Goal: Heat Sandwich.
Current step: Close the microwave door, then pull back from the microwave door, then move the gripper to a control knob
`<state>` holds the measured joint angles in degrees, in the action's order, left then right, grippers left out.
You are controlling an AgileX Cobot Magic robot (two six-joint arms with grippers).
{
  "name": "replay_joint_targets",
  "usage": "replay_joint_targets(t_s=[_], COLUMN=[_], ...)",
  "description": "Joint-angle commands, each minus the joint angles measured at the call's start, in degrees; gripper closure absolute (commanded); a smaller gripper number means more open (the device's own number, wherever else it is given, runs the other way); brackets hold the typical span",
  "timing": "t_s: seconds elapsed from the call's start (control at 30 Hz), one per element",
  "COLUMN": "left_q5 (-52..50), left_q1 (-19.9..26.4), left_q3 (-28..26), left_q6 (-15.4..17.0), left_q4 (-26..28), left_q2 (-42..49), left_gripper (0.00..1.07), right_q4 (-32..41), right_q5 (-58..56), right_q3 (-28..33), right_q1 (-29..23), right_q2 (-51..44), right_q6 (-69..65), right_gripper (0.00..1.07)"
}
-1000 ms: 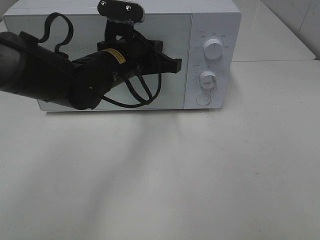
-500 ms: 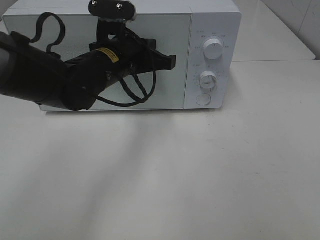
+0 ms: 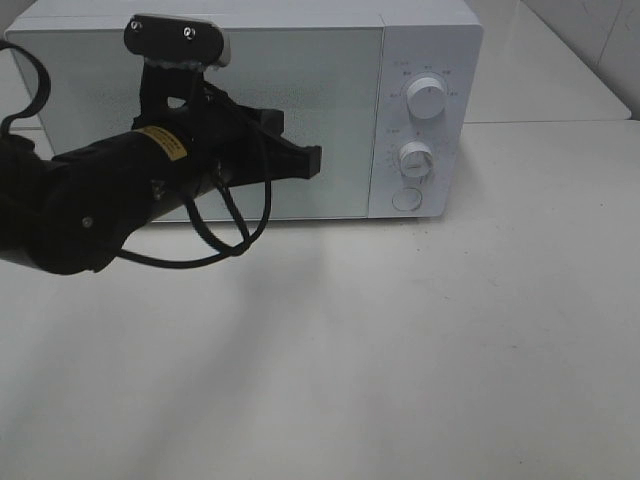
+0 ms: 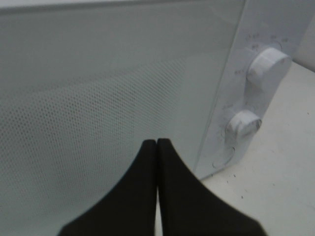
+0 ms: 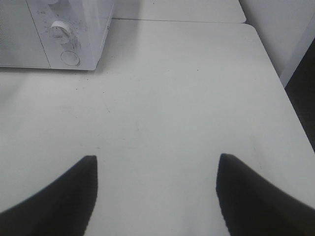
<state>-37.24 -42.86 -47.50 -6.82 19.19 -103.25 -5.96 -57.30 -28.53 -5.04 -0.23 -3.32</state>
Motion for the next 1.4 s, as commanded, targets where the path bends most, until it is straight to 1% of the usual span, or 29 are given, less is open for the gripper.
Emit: replay_joint_targets(t_s=[0.03,0.1,0.13,0.17,0.2,0.23,0.27,0.3,0.37,0.47,0.57,0.6,0.73,0.77,0.8,0.87,0.9,0.93,0.97,1.0,1.03,1.07,1.17,1.2,1.23,1.3,1.33,1.37,1.4], left_q5=[5.44,10.08,10.08,12.89,17.36,19.71,22.06,22.06,27.5,30.6,37.99,37.99,50.13,50.13,55.41,60.73,64.97,64.97,67.09,69.16,72.71,72.71,78.04,78.04,80.84,83.37,86.0,86.0,87.32], left_q1=[-0.92,-0.92,-0.92,-0.92,-0.92,-0.92,-0.92,-0.92,-0.92,-0.92,-0.46,-0.46,3.84,3.84,6.7,10.31,14.04,14.04,15.53,17.42,20.86,20.86,26.24,26.24,29.79,32.83,35.64,35.64,37.13], left_q3=[3.61,4.64,4.64,5.1,5.79,6.02,6.02,6.02,6.02,6.02,6.02,6.02,6.02,6.02,5.96,5.96,5.96,5.96,5.96,5.96,5.96,5.96,5.96,5.96,5.96,5.96,5.96,5.96,5.96], left_q6=[0.29,0.46,0.46,0.46,0.46,0.4,0.46,0.46,0.4,0.23,0.23,0.23,0.4,0.4,0.4,0.34,0.34,0.34,0.34,0.34,0.34,0.34,0.34,0.34,0.34,0.4,0.4,0.4,0.4], left_q4=[0.17,0.23,0.23,0.23,0.8,0.92,1.03,1.03,0.97,0.69,0.52,0.52,0.57,0.57,0.57,0.23,-0.69,-0.69,-1.09,-1.6,-2.64,-2.64,-3.72,-3.72,-4.24,-4.93,-5.96,-5.96,-6.3], left_q2=[3.84,5.27,5.27,6.07,7.56,8.19,8.71,8.71,10.37,11.63,14.32,14.32,17.42,17.42,18.74,20.11,21.94,21.94,22.69,23.66,25.55,25.55,28.88,28.88,31.11,33.35,35.87,35.87,37.13], left_gripper=[1.0,0.81,0.81,0.65,0.31,0.14,0.05,0.05,0.08,0.09,0.09,0.09,0.09,0.09,0.09,0.09,0.09,0.09,0.09,0.09,0.09,0.09,0.09,0.09,0.09,0.09,0.09,0.09,0.09], right_q4=[-0.06,-0.06,-0.06,-0.06,-0.06,-0.06,-0.06,-0.06,-0.06,-0.06,-0.06,-0.06,-0.06,-0.06,-0.06,-0.06,-0.06,-0.06,-0.06,-0.06,-0.06,-0.06,-0.06,-0.06,-0.06,-0.06,-0.06,-0.06,-0.06], right_q5=[0.29,0.29,0.29,0.29,0.29,0.29,0.29,0.29,0.29,0.29,0.29,0.29,0.29,0.29,0.29,0.29,0.29,0.29,0.29,0.29,0.29,0.29,0.29,0.29,0.29,0.29,0.29,0.29,0.29], right_q3=[0.06,0.06,0.06,0.06,0.06,0.06,0.06,0.06,0.06,0.06,0.06,0.06,0.06,0.06,0.06,0.06,0.06,0.06,0.06,0.06,0.06,0.06,0.06,0.06,0.06,0.06,0.06,0.06,0.06], right_q1=[0.4,0.4,0.4,0.4,0.4,0.4,0.4,0.4,0.4,0.4,0.4,0.4,0.4,0.4,0.4,0.4,0.4,0.4,0.4,0.4,0.4,0.4,0.4,0.4,0.4,0.4,0.4,0.4,0.4], right_q2=[-1.6,-1.6,-1.6,-1.6,-1.6,-1.6,-1.6,-1.6,-1.6,-1.6,-1.6,-1.6,-1.6,-1.6,-1.6,-1.6,-1.6,-1.6,-1.6,-1.6,-1.6,-1.6,-1.6,-1.6,-1.6,-1.6,-1.6,-1.6,-1.6], right_q6=[0.23,0.23,0.23,0.23,0.23,0.23,0.23,0.23,0.23,0.23,0.23,0.23,0.23,0.23,0.23,0.23,0.23,0.23,0.23,0.23,0.23,0.23,0.23,0.23,0.23,0.23,0.23,0.23,0.23], right_gripper=[0.41,0.41,0.41,0.41,0.41,0.41,0.41,0.41,0.41,0.41,0.41,0.41,0.41,0.41,0.41,0.41,0.41,0.41,0.42,0.42,0.42,0.42,0.42,0.42,0.42,0.42,0.42,0.42,0.42])
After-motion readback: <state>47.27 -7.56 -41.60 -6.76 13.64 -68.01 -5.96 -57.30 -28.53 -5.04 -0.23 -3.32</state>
